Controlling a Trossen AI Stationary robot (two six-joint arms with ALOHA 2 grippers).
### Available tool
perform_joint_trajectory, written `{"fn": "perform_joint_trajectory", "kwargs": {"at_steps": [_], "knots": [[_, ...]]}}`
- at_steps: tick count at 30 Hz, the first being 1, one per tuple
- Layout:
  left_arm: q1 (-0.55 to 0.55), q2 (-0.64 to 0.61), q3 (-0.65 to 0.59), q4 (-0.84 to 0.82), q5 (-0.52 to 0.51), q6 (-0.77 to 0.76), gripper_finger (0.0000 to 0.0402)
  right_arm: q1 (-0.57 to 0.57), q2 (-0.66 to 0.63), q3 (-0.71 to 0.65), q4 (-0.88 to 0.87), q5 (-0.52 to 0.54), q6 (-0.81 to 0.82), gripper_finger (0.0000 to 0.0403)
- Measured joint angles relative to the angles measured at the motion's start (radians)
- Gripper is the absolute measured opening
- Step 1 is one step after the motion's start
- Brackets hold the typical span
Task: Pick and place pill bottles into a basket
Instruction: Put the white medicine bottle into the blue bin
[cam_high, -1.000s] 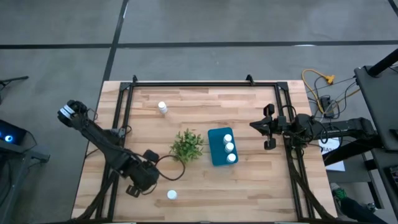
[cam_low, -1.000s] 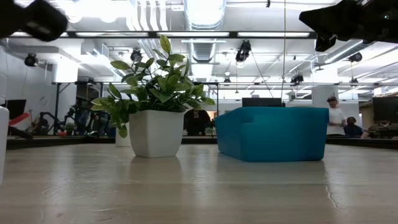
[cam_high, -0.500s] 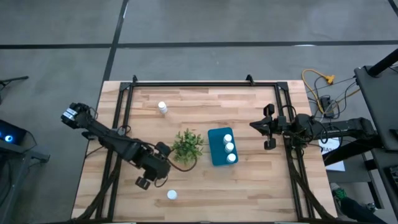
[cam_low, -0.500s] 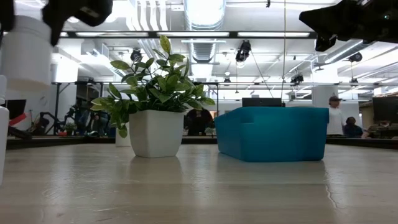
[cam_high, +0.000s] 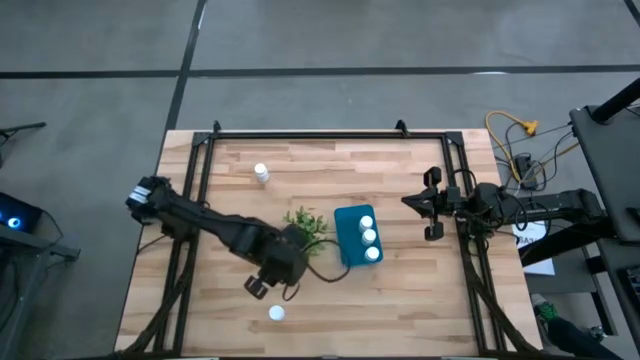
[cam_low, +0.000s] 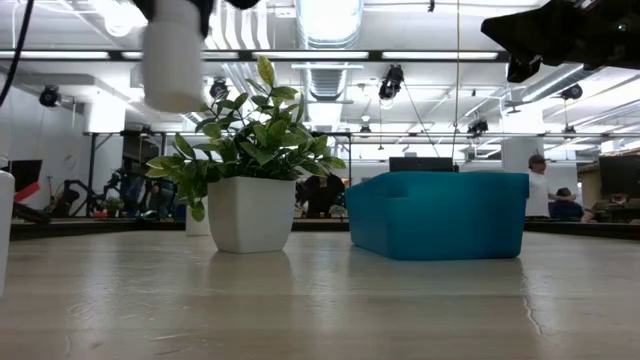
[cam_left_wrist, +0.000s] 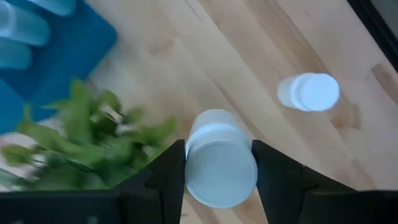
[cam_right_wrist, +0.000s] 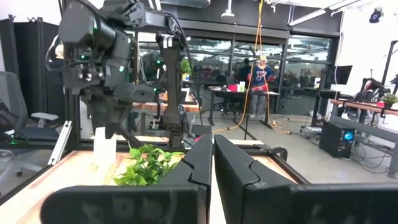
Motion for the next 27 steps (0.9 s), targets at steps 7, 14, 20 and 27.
{"fn": "perform_joint_trajectory", "kwargs": {"at_steps": [7,14,20,27], "knots": [[0.084,0.072,0.176,-0.065,-0.001,0.101,0.0145,0.0,0.0,0.0,-0.001,0.0,0.0,0.0008],[0.186,0.097,0.279,-0.084,-0.001,0.171,0.0145,0.0,0.0,0.0,-0.004,0.0,-0.001,0.0008],[0.259,0.114,0.326,-0.056,-0.001,0.226,0.0145,0.0,0.0,0.0,-0.007,0.0,-0.005,0.0008],[0.336,0.179,0.344,-0.01,0.0,0.284,0.0145,0.0,0.001,0.0,-0.007,0.0,-0.004,0.0008]]}}
